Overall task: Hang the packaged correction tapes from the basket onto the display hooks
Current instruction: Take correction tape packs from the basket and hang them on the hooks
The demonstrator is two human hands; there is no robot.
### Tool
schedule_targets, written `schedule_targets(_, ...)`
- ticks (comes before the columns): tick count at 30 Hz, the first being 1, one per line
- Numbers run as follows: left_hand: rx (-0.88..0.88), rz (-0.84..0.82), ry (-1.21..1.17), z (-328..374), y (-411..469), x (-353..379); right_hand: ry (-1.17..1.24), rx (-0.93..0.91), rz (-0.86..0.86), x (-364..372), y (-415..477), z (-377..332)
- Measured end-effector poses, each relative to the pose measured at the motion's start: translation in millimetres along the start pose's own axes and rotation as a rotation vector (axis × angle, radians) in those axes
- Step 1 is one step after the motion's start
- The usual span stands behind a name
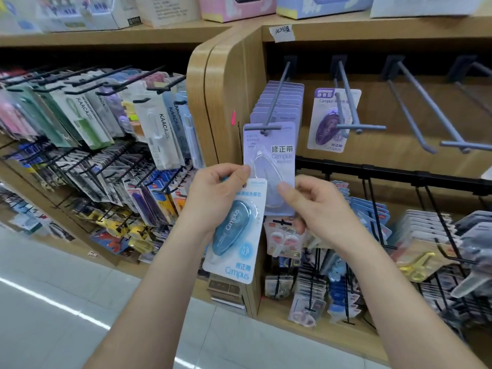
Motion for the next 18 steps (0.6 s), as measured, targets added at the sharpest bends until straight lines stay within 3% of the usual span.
schedule_targets(2, 0.009, 0.001, 0.013, -1.1, 2.3, 1.1, 0.011, -0.001, -0.005, 0.3, -0.3, 2.6)
schedule_targets(7, 0.047, 0.152, 0.118, -10.2, -1.8, -12.9, -0.007, 0.028, 0.210, -2.1, 15.9, 7.5)
schedule_targets(11, 0.034, 0.123, 0.067, -13.4, -11.8, -10.1, -0.054, 0.068, 0.295, -1.3, 31.3, 8.6)
schedule_targets(18, 0.073, 0.091, 0.026, -12.3, -17.3, 9.2, -0.203, 0.215, 0.236, -20.6, 14.8, 29.1)
Point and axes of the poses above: each hand's wrist, its own y-axis towards the middle knuckle, its own x-axis out of the palm, z = x × y, the point moved 6 cm from there along y, towards the middle knuckle
